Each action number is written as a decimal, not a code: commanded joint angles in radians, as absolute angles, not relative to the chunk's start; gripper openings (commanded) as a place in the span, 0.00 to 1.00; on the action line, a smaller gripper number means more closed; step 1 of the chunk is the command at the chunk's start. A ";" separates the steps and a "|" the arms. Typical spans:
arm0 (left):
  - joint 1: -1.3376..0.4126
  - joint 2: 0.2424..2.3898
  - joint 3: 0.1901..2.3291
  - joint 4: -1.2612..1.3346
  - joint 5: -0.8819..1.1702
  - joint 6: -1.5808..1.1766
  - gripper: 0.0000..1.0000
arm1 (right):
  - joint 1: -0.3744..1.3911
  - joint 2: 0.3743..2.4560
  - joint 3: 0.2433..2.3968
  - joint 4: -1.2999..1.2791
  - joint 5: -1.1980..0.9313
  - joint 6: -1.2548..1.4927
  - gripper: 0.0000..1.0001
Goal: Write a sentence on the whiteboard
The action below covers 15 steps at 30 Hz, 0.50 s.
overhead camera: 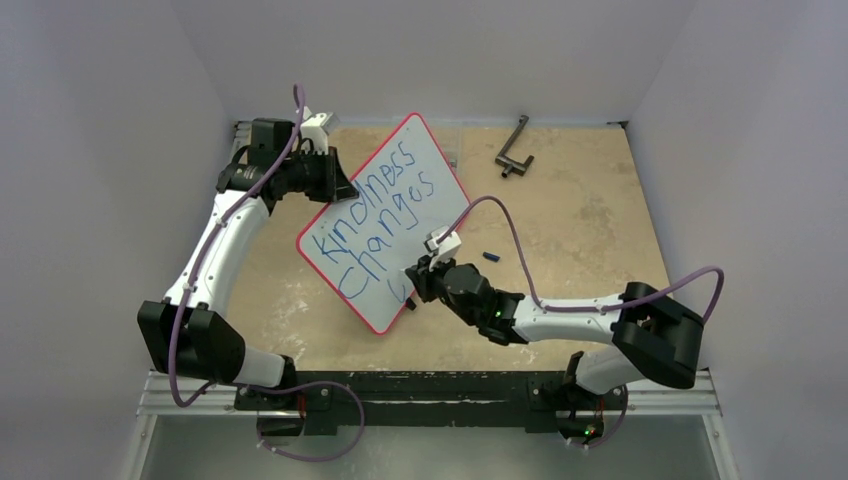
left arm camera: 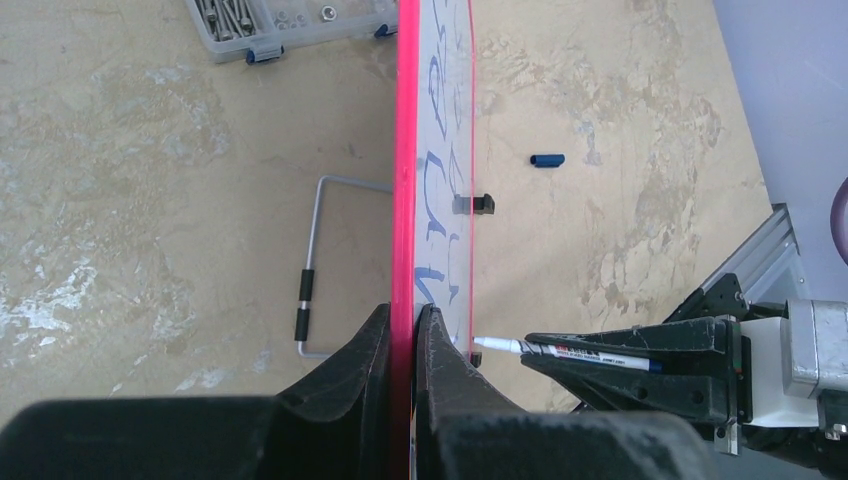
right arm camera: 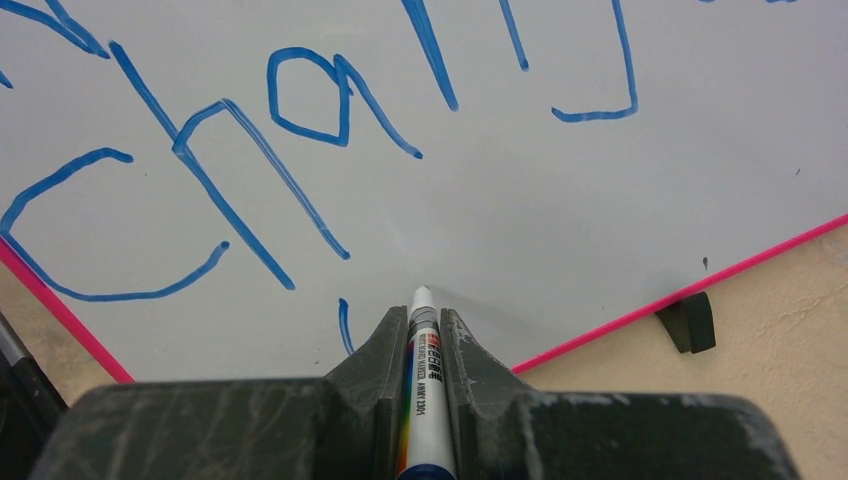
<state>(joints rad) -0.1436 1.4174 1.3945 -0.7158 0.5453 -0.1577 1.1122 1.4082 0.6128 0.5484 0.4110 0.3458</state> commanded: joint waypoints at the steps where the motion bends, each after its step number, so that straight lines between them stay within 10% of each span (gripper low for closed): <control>1: -0.127 1.433 1.390 -0.756 0.378 -0.075 0.00 | 1.108 1.420 0.596 0.612 0.457 0.370 0.00; 15: -0.127 1.436 1.393 -0.757 0.384 -0.078 0.00 | 1.108 1.471 0.531 0.612 0.452 0.431 0.00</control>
<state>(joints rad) -0.1402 1.4231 1.3945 -0.7120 0.5495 -0.1535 1.1114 1.4593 0.5648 0.6174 0.4408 0.3820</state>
